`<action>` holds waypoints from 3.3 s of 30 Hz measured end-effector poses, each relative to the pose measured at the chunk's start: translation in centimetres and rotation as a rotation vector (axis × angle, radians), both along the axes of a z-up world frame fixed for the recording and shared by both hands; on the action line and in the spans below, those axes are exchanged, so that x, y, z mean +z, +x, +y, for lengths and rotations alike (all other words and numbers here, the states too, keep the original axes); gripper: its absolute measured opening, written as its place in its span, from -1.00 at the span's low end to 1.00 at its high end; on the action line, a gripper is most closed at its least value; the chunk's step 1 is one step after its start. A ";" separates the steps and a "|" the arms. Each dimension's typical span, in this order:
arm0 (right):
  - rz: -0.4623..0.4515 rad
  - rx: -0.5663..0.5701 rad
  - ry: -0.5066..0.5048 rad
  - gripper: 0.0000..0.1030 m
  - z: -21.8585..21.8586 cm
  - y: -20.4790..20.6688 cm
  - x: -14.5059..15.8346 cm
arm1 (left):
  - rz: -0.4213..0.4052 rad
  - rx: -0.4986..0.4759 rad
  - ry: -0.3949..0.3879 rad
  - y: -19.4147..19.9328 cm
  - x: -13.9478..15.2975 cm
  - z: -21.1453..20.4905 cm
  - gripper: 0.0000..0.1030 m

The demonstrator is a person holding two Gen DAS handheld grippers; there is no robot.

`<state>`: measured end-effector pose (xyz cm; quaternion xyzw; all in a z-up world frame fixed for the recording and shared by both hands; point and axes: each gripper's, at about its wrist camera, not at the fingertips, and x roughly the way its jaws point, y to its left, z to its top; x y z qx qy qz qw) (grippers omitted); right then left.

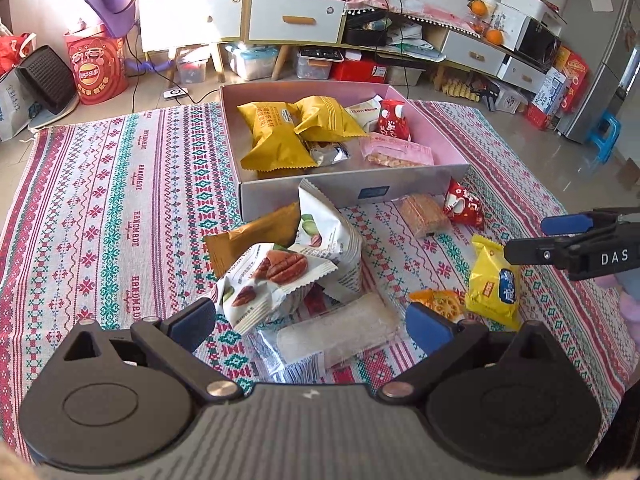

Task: Organize snacks
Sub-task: 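Lift both open tools out of the box back over the pile, then grasp the clear wrapped bar with the left tool while the right tool grasps the yellow chip bag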

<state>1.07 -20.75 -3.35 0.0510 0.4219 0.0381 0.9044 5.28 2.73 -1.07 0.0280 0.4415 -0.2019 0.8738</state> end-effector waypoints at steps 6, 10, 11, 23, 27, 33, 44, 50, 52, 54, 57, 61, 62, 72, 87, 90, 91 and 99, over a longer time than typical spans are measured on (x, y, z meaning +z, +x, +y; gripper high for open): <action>0.028 -0.020 -0.012 0.93 -0.4 -0.4 -0.9 | -0.034 -0.109 0.018 -1.7 0.2 -0.3 0.91; 0.079 -0.030 0.005 0.89 -0.5 -0.3 -1.2 | -0.048 -0.192 0.030 -2.6 0.7 -1.1 0.64; 0.079 -0.040 0.025 0.89 -0.7 -0.3 -1.2 | -0.059 -0.214 0.018 -2.9 0.8 -1.1 0.63; 0.114 -0.069 0.063 0.67 -0.6 0.4 -2.1 | -0.023 -0.328 0.145 -0.6 -1.8 -3.7 0.30; 0.115 -0.063 0.048 0.52 -0.2 0.8 -2.5 | 0.003 -0.326 0.181 0.1 -2.6 -4.0 0.24; 0.125 -0.030 0.031 0.40 0.2 0.6 -3.0 | 0.031 -0.322 0.205 -0.3 -2.8 -3.8 0.21; 0.175 0.011 -0.004 0.35 -0.7 -0.1 -2.2 | 0.093 -0.367 0.170 -2.2 -2.4 -4.1 0.20; 0.171 -0.005 0.040 0.36 -0.9 -0.2 -1.7 | 0.092 -0.278 0.197 -0.9 -3.0 -3.7 0.21; 0.186 -0.007 0.071 0.36 -0.9 0.0 -1.8 | 0.101 -0.269 0.197 -0.7 -3.3 -3.8 0.21; 0.197 -0.011 0.087 0.36 -0.9 0.0 -1.8 | 0.110 -0.275 0.194 -0.8 -3.6 -4.1 0.21; 0.203 -0.028 0.089 0.43 -1.1 0.0 -1.7 | 0.102 -0.291 0.222 -1.2 -4.1 -4.9 0.17; 0.206 -0.020 0.082 0.66 -1.3 0.0 -1.5 | 0.089 -0.282 0.215 -1.4 -4.0 -5.3 0.01; 0.203 -0.005 0.076 0.75 -1.3 0.0 -1.4 | 0.093 -0.274 0.213 -1.4 -4.1 -5.3 -0.01; 0.194 0.174 -0.049 0.81 0.2 -0.4 -0.9 | 0.107 -0.200 0.185 -1.1 -3.7 -4.9 -0.37; 0.169 0.444 -0.294 0.88 4.6 0.0 -3.2 | 0.113 -0.202 0.196 -1.2 -4.0 -5.0 -0.39; 0.177 0.442 -0.292 0.86 4.4 0.3 -3.7 | 0.116 -0.200 0.188 -1.1 -4.0 -4.9 -0.38; 0.178 0.439 -0.284 0.84 4.3 0.4 -3.8 | 0.116 -0.199 0.187 -1.1 -4.0 -4.9 -0.38; 0.188 0.425 -0.232 0.68 3.6 0.8 -4.2 | 0.112 -0.187 0.181 -1.2 -4.1 -4.8 -0.37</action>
